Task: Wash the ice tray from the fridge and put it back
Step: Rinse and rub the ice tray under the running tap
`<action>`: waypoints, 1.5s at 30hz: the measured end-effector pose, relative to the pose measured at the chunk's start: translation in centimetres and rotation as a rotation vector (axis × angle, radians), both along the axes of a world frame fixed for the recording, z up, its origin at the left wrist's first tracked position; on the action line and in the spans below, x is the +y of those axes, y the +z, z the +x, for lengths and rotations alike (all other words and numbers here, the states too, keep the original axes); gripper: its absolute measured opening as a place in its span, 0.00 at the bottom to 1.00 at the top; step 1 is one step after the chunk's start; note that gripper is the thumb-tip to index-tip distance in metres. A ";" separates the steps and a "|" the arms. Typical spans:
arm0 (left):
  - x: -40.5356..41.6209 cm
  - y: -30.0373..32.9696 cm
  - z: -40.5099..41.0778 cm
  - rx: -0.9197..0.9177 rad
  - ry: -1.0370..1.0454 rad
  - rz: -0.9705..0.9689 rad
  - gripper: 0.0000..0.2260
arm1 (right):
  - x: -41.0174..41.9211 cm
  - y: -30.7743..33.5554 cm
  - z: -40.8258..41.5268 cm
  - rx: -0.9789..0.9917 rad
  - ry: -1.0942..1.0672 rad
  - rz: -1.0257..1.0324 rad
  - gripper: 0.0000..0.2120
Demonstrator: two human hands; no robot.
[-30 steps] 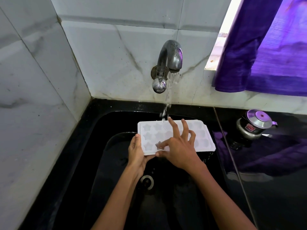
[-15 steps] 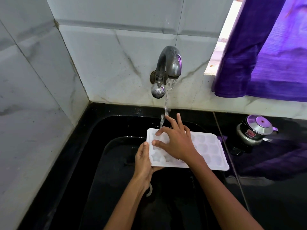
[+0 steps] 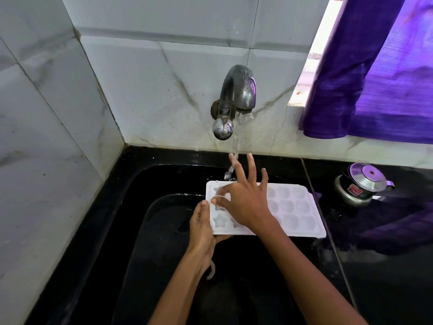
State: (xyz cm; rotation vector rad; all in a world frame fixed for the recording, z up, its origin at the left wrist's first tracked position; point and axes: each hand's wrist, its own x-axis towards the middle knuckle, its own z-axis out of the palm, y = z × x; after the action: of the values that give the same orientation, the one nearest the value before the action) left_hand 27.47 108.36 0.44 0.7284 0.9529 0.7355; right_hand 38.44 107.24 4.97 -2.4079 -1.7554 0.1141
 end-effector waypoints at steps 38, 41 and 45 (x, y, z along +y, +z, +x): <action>1.1 -0.7 -0.2 0.027 0.025 0.051 0.15 | -1.1 0.2 -2.1 0.169 -0.141 0.031 0.15; 0.9 -0.8 -0.2 0.023 0.010 0.050 0.14 | -1.1 0.4 -1.8 0.152 -0.117 -0.066 0.16; 0.6 -0.8 0.0 0.026 0.004 0.040 0.14 | -1.0 0.7 -1.8 0.148 -0.117 -0.175 0.15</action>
State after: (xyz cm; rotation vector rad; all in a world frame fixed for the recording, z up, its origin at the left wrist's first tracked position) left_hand 27.49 108.97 -0.40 0.7732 0.9658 0.7521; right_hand 36.67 106.24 5.69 -2.5409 -1.5973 0.4365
